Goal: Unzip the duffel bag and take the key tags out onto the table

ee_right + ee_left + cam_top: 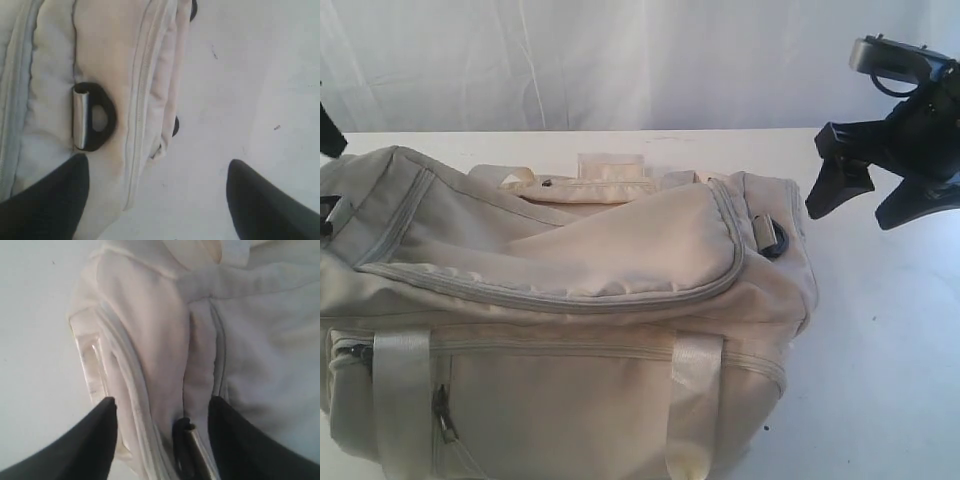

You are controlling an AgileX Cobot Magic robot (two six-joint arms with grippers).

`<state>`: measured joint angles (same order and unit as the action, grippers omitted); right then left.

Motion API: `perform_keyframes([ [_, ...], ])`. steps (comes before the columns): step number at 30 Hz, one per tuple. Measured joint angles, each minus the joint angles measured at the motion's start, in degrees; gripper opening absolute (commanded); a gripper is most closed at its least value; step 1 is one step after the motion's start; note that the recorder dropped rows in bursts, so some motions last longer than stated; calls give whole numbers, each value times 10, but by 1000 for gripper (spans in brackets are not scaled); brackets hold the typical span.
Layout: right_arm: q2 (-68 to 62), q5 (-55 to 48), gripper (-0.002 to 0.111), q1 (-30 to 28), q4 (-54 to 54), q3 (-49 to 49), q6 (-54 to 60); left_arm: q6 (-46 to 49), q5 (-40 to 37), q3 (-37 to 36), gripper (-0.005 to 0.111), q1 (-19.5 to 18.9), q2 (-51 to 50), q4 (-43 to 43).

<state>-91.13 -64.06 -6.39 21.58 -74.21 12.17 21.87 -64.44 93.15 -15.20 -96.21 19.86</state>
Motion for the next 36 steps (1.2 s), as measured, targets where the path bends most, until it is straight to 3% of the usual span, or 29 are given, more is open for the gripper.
perform_keyframes([
  [3, 0, 0, 70, 0, 4, 0, 6, -10, 7, 54, 62, 0, 7, 42],
  [7, 0, 1, 69, 0, 10, 0, 15, 17, 15, 121, 60, 18, 9, 194],
  [9, 0, 1, 69, 0, 18, 0, 20, 34, 22, 145, 59, 63, -1, 242],
  [13, 0, 0, 69, 0, 29, 0, 33, 41, 53, 159, 59, 188, -69, 253],
  [17, 0, -9, 69, 0, 34, 0, 36, 34, 90, 179, 59, 270, -174, 245],
  [19, 0, -12, 69, 0, 35, 0, 37, 14, 99, 226, 59, 301, -255, 240],
  [23, 0, -12, 69, 0, 37, 0, 41, -43, 77, 366, 59, 307, -370, 201],
  [25, 0, -12, 69, 0, 37, 0, 43, -57, 65, 402, 59, 307, -400, 177],
  [36, 0, -1, 69, 0, 37, 0, 49, -29, 105, 417, 56, 325, -450, 242],
])
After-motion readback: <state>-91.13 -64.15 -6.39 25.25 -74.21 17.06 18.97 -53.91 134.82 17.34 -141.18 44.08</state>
